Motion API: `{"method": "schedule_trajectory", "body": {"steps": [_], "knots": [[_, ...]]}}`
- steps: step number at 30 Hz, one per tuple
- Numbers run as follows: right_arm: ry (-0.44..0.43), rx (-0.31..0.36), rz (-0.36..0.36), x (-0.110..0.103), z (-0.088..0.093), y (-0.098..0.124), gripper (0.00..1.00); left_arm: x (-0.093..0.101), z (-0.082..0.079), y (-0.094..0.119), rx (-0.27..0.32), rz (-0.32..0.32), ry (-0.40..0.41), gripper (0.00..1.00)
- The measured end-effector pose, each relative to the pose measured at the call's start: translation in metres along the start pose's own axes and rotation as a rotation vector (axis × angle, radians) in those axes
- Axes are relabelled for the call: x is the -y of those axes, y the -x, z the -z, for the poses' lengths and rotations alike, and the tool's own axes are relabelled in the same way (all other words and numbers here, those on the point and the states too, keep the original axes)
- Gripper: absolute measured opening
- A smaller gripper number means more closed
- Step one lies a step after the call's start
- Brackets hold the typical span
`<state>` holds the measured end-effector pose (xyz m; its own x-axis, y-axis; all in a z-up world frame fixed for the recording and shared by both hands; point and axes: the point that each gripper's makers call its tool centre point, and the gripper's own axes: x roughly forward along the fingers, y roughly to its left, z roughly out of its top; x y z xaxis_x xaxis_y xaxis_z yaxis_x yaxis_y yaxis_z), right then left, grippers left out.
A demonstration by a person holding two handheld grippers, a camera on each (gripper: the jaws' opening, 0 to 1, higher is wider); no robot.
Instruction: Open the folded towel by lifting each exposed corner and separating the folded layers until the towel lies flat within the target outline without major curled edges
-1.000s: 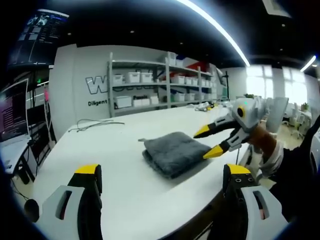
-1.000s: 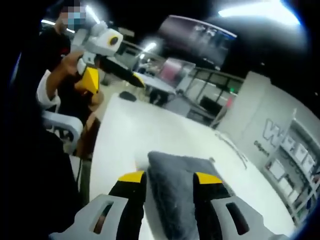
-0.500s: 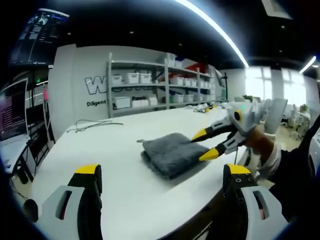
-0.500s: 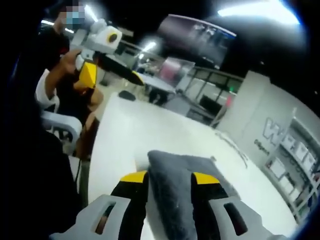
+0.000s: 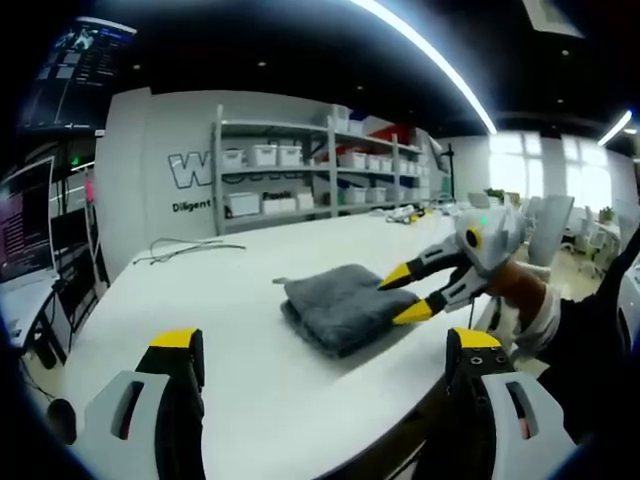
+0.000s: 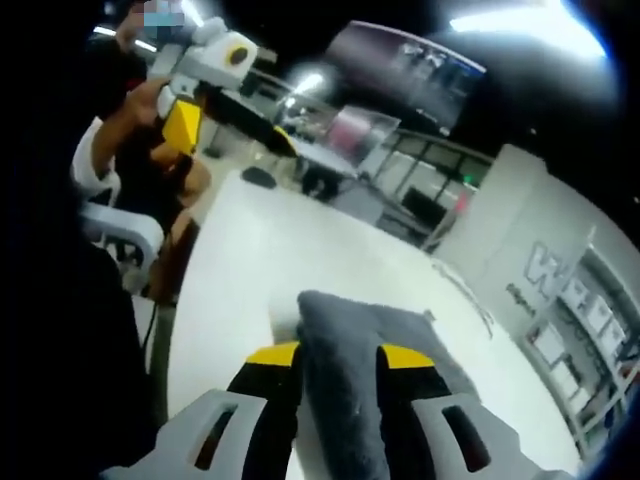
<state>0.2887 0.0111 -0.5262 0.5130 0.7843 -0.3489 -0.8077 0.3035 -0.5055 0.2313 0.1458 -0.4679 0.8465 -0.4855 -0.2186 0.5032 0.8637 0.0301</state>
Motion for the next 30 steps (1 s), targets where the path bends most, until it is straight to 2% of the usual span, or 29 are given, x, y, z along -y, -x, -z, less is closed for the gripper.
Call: {"method": "schedule_trajectory", "body": {"steps": [13, 30], "knots": [[0.023, 0.023, 0.013, -0.001, -0.005, -0.003, 0.24, 0.000, 0.000, 0.001, -0.002, 0.000, -0.006, 0.99], [0.065, 0.020, -0.026, -0.013, -0.011, -0.017, 0.24, -0.006, -0.004, 0.002, 0.019, -0.023, -0.017, 0.98]]}}
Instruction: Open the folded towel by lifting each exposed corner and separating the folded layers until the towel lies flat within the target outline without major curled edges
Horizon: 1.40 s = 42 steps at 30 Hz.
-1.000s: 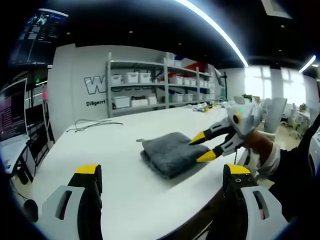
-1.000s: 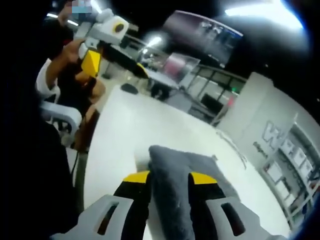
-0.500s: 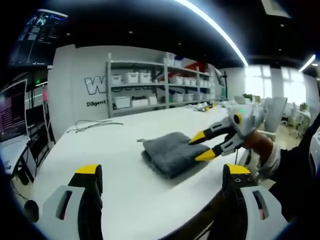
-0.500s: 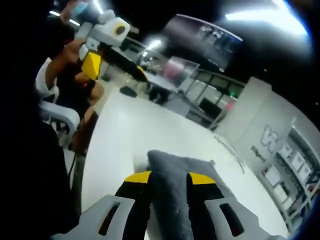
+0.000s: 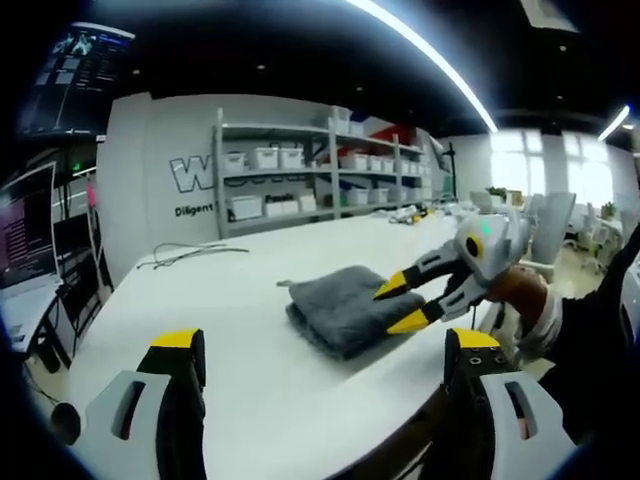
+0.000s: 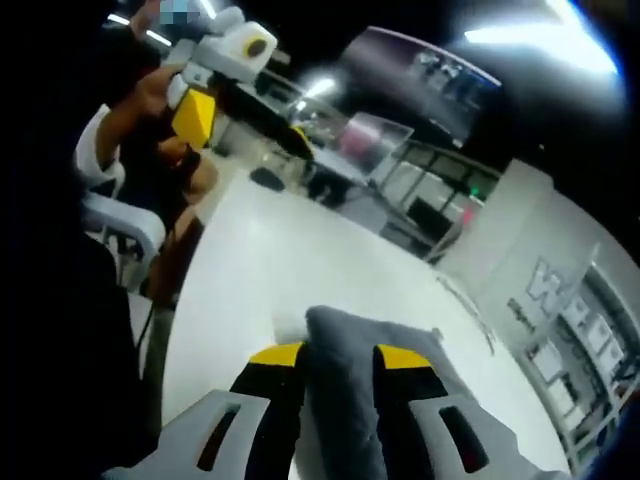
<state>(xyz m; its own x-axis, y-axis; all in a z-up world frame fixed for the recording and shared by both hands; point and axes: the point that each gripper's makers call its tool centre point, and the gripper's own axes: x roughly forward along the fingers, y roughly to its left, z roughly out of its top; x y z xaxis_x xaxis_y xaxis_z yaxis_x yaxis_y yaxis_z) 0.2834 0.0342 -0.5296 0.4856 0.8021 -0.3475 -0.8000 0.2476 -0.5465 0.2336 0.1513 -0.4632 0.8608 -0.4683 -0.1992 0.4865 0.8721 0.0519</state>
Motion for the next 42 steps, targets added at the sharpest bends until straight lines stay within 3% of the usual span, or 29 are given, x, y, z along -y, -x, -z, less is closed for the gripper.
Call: {"method": "schedule_trajectory", "body": {"steps": [28, 38, 42], "knots": [[0.043, -0.017, -0.035, -0.004, 0.003, -0.017, 0.22, 0.000, -0.004, -0.001, -0.004, -0.001, -0.023, 0.97], [0.050, -0.024, -0.030, -0.005, 0.009, -0.022, 0.22, 0.005, -0.005, -0.001, -0.005, 0.008, -0.033, 0.97], [0.108, -0.062, 0.007, -0.003, 0.014, -0.024, 0.22, 0.003, -0.004, -0.001, -0.006, 0.005, -0.033, 0.97]]}}
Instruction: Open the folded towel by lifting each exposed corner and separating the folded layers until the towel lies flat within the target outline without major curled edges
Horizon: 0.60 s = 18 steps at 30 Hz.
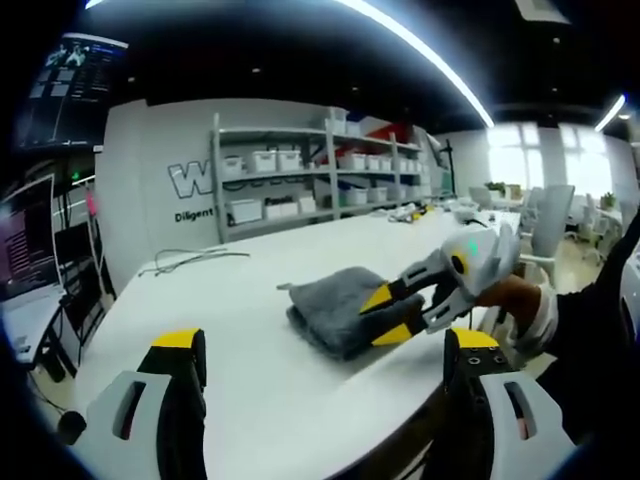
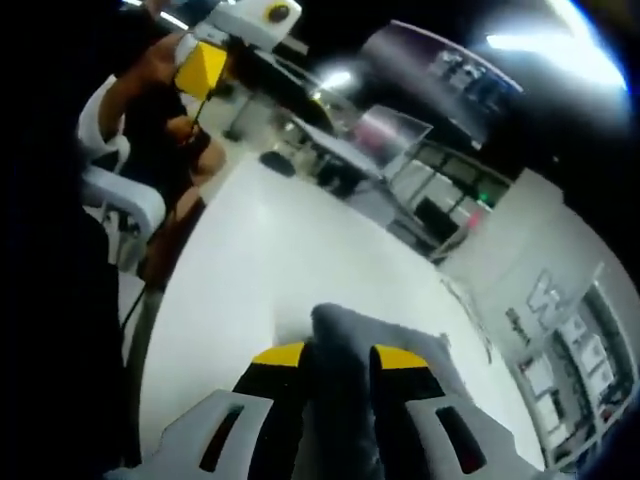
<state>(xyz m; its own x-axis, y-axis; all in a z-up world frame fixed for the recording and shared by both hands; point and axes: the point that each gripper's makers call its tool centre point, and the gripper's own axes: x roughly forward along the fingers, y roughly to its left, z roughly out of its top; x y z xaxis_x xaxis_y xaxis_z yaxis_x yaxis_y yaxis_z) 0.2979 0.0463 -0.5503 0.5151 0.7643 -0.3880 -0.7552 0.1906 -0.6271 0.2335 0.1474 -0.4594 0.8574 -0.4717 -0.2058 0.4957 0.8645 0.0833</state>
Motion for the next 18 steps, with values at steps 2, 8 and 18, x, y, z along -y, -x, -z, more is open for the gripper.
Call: {"method": "schedule_trajectory", "body": {"steps": [2, 8, 18], "knots": [[0.005, -0.004, -0.002, -0.0015, 0.0008, -0.0011, 0.21, -0.0005, 0.0002, 0.0000, 0.000, 0.000, -0.002, 0.97], [0.043, -0.026, 0.007, -0.0042, 0.0039, -0.0039, 0.21, -0.0017, 0.0009, 0.0005, -0.001, -0.002, -0.002, 0.97], [0.051, -0.031, 0.006, -0.0075, 0.0047, -0.0076, 0.19, -0.0008, 0.0037, 0.0003, -0.008, 0.003, -0.005, 0.97]]}}
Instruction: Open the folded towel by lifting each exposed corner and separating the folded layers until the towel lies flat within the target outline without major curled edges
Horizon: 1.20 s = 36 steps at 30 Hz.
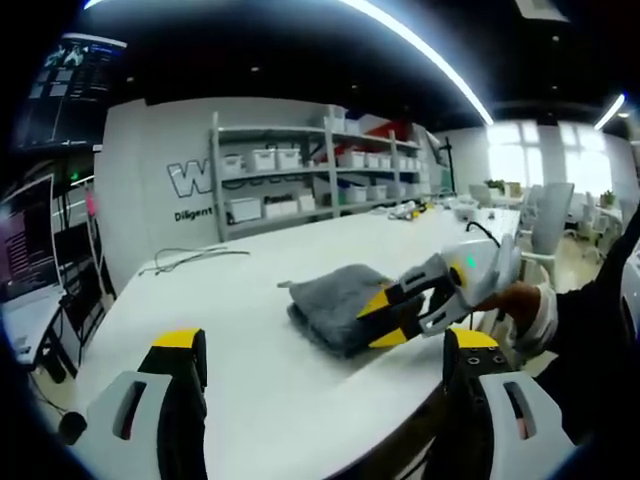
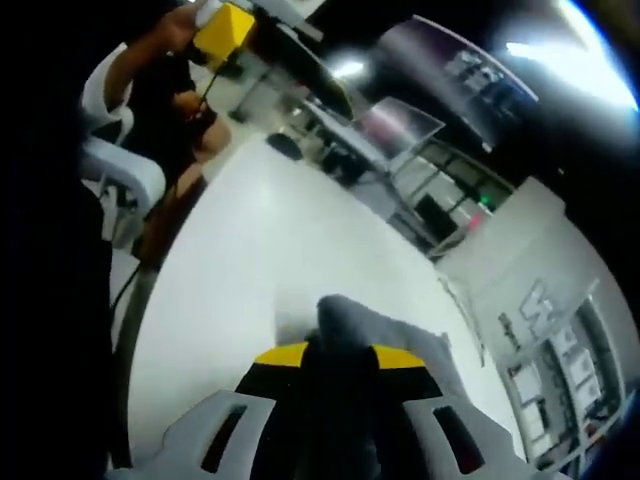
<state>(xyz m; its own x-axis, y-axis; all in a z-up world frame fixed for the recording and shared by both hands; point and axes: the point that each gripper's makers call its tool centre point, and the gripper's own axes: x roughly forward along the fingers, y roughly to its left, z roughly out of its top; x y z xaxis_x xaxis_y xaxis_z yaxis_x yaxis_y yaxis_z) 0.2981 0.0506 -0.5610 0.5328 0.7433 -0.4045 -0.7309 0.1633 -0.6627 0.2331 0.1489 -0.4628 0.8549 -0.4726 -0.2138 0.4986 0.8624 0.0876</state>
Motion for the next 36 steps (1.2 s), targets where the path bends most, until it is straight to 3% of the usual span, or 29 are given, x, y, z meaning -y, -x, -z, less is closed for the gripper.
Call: {"method": "schedule_trajectory", "body": {"steps": [12, 36], "knots": [[-0.019, 0.003, 0.022, 0.002, 0.002, -0.002, 0.14, 0.001, 0.001, 0.000, -0.005, 0.004, -0.003, 0.97], [0.060, -0.036, 0.034, 0.001, 0.008, -0.010, 0.12, 0.001, 0.003, 0.001, -0.014, 0.007, -0.004, 0.96]]}}
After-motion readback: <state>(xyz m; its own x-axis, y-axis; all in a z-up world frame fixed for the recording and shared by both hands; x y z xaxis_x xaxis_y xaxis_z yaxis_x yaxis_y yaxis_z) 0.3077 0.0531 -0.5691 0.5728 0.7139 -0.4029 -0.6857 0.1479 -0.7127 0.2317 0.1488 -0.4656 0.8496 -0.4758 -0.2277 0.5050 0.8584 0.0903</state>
